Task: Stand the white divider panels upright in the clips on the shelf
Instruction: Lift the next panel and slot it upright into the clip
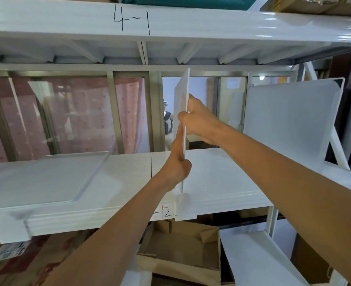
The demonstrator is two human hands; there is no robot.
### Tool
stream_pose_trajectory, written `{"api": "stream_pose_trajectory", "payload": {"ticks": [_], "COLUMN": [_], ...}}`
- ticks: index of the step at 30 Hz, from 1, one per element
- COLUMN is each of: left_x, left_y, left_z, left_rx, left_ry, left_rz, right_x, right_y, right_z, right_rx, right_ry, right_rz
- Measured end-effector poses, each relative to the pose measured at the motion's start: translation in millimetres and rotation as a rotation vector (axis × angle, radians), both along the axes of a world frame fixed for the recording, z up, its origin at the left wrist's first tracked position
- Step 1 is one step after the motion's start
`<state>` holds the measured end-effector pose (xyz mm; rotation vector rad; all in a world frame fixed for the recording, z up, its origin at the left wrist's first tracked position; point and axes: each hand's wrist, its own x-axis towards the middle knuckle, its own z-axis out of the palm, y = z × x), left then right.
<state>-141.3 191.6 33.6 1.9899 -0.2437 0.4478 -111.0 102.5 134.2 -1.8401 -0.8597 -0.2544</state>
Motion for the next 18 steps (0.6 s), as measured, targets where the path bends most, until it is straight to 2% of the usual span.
{"api": "stream_pose_trajectory", "payload": {"ticks": [18], "left_x": [2], "left_y": [-10], "left_z": [2], "left_rx": [0.048], "left_ry": [0.020], "left_rz": [0.023], "right_x": [12], "right_y": [-5], "right_z": [4], "right_rx": [-0.159], "right_ry": [-0.034], "right_rz": [-0.072]}}
